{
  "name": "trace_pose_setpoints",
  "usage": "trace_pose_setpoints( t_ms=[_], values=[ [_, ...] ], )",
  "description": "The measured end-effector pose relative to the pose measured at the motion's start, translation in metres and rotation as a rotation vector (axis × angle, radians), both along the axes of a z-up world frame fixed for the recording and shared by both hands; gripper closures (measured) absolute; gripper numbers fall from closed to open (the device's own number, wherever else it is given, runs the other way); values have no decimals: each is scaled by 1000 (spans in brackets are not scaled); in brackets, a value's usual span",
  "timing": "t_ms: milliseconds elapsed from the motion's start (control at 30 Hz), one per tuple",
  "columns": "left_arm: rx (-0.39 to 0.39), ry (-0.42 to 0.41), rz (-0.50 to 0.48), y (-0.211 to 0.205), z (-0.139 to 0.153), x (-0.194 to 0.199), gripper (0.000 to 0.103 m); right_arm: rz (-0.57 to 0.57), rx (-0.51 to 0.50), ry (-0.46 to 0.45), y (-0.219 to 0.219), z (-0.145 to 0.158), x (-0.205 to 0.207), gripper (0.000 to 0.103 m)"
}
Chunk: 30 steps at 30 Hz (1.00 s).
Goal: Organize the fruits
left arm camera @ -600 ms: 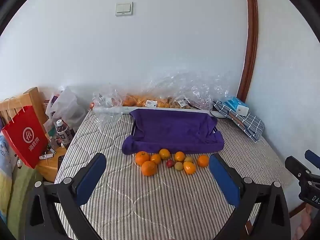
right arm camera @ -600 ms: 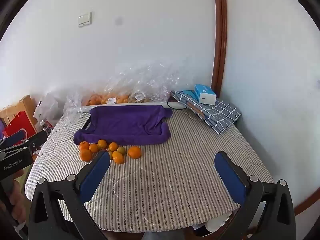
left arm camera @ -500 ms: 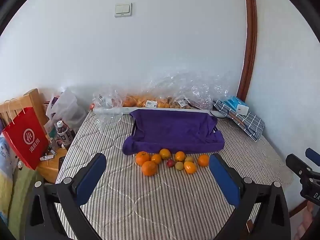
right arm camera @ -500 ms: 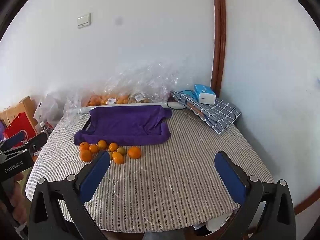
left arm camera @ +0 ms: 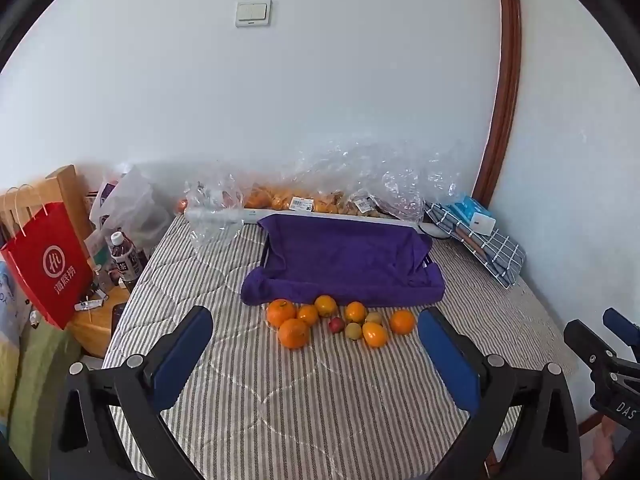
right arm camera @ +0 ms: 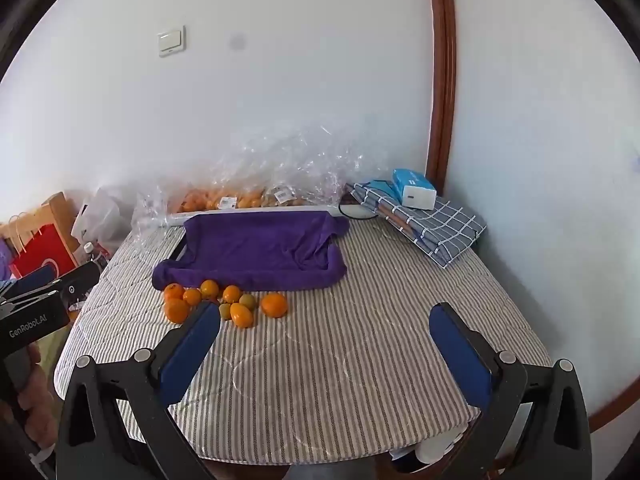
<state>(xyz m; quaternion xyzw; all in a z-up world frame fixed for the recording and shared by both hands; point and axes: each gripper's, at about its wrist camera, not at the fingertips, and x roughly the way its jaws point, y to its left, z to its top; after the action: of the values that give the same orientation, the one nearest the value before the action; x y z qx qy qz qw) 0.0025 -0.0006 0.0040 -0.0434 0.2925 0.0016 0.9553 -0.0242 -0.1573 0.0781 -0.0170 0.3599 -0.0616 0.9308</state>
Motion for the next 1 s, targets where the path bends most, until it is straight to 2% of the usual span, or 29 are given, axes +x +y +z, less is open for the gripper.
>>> trace_pose_setpoints(
  t_ms=[300, 633, 1000],
  values=[
    [-42, -6, 20, 7, 1, -1, 0, -8, 13, 12, -2, 2, 4, 0],
    [-12, -10, -17, 1, 0, 9, 0, -11, 17, 14, 2, 0, 8, 0],
    [-21, -11, -22, 10, 0, 17, 0, 9, 19, 19, 11, -3, 22, 0]
  ],
)
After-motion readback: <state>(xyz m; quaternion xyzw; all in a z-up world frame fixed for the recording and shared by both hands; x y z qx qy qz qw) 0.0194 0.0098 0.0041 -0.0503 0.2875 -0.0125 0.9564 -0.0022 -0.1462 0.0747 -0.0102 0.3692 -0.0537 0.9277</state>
